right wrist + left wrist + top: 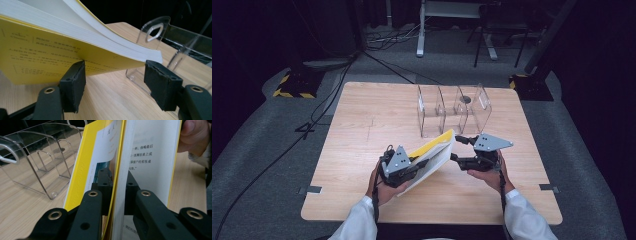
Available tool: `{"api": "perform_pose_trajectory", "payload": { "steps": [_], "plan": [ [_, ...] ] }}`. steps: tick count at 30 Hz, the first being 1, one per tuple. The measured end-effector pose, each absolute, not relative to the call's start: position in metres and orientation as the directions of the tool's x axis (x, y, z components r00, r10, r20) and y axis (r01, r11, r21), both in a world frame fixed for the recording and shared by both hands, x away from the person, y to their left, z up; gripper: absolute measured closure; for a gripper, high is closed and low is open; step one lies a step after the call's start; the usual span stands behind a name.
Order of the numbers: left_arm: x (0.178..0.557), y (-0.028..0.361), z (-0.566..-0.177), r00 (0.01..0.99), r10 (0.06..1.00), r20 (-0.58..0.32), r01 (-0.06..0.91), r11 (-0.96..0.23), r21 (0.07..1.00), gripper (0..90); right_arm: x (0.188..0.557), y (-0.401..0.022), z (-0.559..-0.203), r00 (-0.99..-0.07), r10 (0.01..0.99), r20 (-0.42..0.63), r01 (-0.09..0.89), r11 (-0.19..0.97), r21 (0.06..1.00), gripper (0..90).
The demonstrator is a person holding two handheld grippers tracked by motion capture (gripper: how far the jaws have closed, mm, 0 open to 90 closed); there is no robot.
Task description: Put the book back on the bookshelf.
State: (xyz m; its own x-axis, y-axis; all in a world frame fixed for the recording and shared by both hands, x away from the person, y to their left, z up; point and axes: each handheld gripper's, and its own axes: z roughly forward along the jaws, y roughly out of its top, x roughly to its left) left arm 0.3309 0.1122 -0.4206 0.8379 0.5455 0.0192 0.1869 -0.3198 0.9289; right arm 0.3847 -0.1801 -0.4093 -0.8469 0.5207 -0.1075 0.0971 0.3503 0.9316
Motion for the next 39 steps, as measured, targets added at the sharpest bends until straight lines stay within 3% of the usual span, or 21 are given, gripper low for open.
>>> {"api": "perform_pose_trajectory", "payload": {
  "steps": [12, 25, 27, 31, 39],
  "plan": [
    [0.302, 0.162, -0.427, 0.833, 0.554, -0.012, 0.213, -0.300, 0.930, 78.9, 0.369, -0.128, -0.386, -0.873, 0.452, -0.186, -0.004, 0.374, 0.928, 36.6],
    [0.281, 0.176, -0.434, 0.867, 0.497, -0.014, 0.237, -0.388, 0.891, 46.5, 0.351, -0.078, -0.393, -0.905, 0.337, -0.258, -0.078, 0.466, 0.881, 38.8],
    [0.280, 0.173, -0.437, 0.870, 0.492, -0.017, 0.248, -0.408, 0.878, 35.3, 0.350, -0.078, -0.395, -0.912, 0.331, -0.242, -0.067, 0.461, 0.885, 38.4],
    [0.277, 0.160, -0.445, 0.856, 0.517, 0.010, 0.263, -0.451, 0.853, 24.3, 0.346, -0.074, -0.399, -0.914, 0.316, -0.255, -0.080, 0.474, 0.877, 38.5],
    [0.279, 0.145, -0.453, 0.777, 0.629, 0.040, 0.285, -0.407, 0.868, 22.6, 0.348, -0.071, -0.402, -0.912, 0.331, -0.242, -0.066, 0.465, 0.883, 38.5]
  ]
}}
